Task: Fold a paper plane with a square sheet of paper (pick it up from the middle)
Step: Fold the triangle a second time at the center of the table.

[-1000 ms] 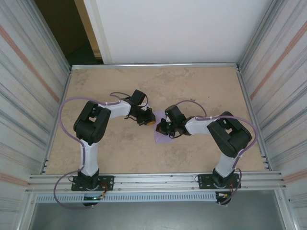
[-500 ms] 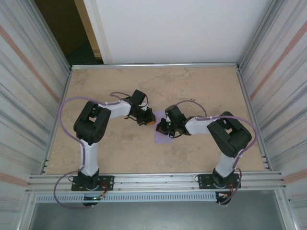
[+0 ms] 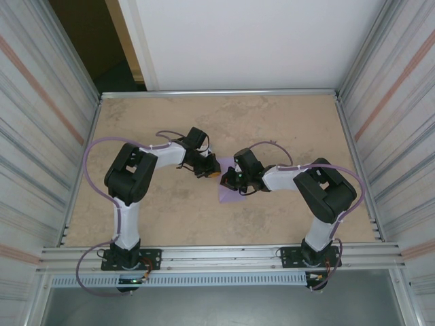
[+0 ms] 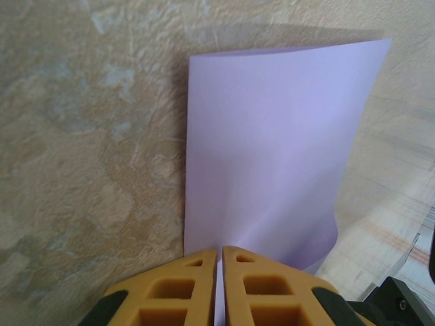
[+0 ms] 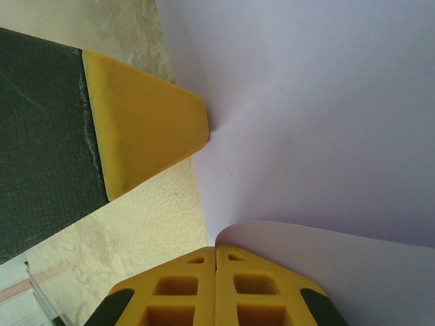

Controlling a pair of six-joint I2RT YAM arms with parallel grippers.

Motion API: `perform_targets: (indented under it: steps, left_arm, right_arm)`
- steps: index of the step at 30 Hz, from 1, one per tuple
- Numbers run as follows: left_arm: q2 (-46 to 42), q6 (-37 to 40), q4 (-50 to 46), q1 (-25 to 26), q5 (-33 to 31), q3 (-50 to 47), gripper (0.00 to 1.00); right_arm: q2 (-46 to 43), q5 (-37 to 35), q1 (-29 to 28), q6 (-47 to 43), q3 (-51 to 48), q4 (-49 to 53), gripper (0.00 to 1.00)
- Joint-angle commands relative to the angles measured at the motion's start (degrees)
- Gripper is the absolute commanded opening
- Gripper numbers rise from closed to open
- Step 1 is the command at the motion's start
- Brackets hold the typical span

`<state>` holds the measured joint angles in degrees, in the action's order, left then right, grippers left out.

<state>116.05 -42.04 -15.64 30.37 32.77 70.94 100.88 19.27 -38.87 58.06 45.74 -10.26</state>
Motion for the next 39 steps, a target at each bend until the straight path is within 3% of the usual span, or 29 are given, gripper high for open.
perform_targets:
  steps: [1,27,34,39]
  left_arm:
    - [1.4,-0.2,-2.8,0.4,-1.0,0.3,0.11]
    - [-0.2,-0.3,-3.2,0.4,-0.8,1.3,0.11]
    - [-4.6,-1.8,-3.6,-2.7,-1.7,4.5,0.15]
    - [-8.3,-1.5,-7.1,-6.0,-5.2,4.6,0.18]
  right_arm:
    - [0.5,-1.5,0.4,0.8,-0.5,1.0,0.0]
    - [2.2,-1.8,0.0,1.0,-0.6,2.7,0.01]
    - [2.7,-1.2,0.1,2.0,-0.3,2.9,0.16]
    - [2.2,-1.7,0.2,2.5,-0.4,3.6,0.32]
